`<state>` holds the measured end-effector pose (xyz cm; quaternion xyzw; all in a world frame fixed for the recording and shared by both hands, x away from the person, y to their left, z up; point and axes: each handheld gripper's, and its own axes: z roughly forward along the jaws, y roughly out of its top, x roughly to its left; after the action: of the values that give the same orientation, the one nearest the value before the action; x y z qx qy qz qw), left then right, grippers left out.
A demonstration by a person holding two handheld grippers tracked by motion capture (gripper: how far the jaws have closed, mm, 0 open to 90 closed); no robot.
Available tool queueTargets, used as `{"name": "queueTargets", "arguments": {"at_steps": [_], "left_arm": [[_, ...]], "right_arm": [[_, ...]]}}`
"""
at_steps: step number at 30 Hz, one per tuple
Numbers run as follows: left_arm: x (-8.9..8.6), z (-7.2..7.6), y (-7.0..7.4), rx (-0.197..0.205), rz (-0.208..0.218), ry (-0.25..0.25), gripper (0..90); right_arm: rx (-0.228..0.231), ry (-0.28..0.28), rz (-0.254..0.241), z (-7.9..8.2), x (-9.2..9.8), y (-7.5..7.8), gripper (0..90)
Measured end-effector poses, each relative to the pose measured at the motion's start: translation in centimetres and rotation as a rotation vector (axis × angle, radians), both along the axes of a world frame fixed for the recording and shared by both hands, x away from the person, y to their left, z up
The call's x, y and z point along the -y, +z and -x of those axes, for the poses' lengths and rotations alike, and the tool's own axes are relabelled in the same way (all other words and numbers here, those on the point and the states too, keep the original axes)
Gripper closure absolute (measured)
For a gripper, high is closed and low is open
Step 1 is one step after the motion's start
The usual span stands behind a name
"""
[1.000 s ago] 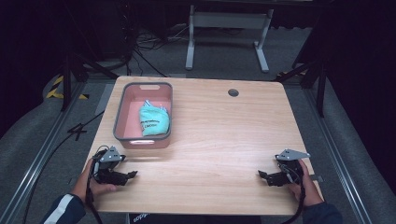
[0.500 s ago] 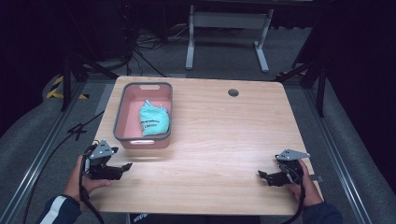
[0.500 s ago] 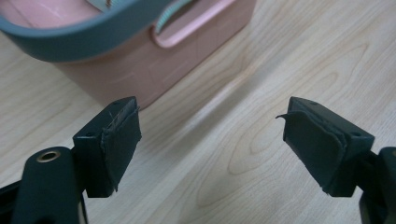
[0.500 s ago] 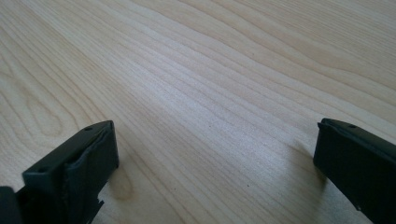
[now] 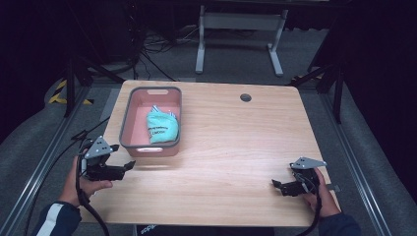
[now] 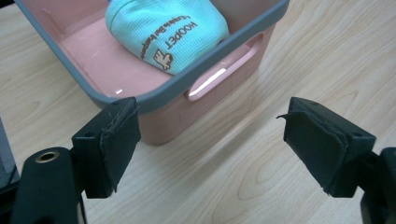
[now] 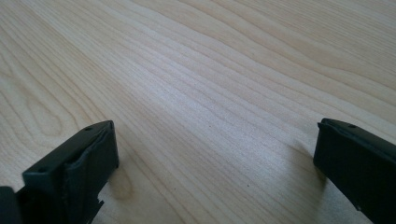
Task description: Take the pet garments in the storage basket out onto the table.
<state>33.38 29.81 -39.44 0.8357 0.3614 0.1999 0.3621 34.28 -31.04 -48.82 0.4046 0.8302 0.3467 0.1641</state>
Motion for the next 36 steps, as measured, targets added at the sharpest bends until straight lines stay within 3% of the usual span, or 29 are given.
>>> {"name": "queueTargets", "arguments": {"at_steps": [5, 10, 14, 16, 20, 22, 23, 24, 27, 33, 36], "left_arm": [[0.5, -0.7, 1.3, 0.007, 0.039, 0.016, 18.9], [1.8, -1.7, 2.2, 0.018, 0.021, 0.005, 19.0], [3.2, -3.6, 2.9, 0.005, 0.017, -0.004, 19.0], [3.7, -4.5, 3.1, -0.001, -0.009, -0.003, 19.1], [4.7, -6.9, 3.2, -0.04, 0.005, 0.021, 19.0], [5.0, -7.7, 3.1, -0.05, -0.017, 0.029, 19.0], [5.6, -8.9, 2.9, -0.077, -0.042, 0.031, 18.9], [5.6, -8.9, 2.9, -0.077, -0.042, 0.031, 19.0], [6.9, -11.0, 2.2, -0.09, -0.126, 0.068, 19.0], [7.8, -13.4, 1.2, -0.146, -0.138, 0.084, 18.9], [8.2, -14.8, 0.5, -0.182, -0.165, 0.109, 18.3]], "right_arm": [[0.0, 0.0, 0.0, 0.0, 0.0, 0.0, 0.1], [0.0, -0.001, -0.001, 0.0, 0.0, 0.0, 0.1], [0.0, 0.0, 0.001, 0.0, 0.0, 0.0, 0.1], [0.0, 0.0, 0.0, 0.0, 0.0, 0.0, 0.2], [0.001, 0.001, 0.001, 0.0, 0.0, 0.0, 0.2], [0.0, 0.0, -0.003, 0.0, 0.0, 0.0, 0.2], [0.0, 0.0, -0.003, 0.0, 0.0, 0.0, 0.2], [0.0, 0.0, -0.003, 0.0, 0.0, 0.0, 0.2], [0.001, 0.002, 0.0, 0.1, 0.1, 0.0, 0.2], [0.001, 0.002, 0.001, 0.1, 0.1, 0.0, 0.1], [0.001, 0.002, 0.0, 0.1, 0.1, 0.0, 0.1]]}}
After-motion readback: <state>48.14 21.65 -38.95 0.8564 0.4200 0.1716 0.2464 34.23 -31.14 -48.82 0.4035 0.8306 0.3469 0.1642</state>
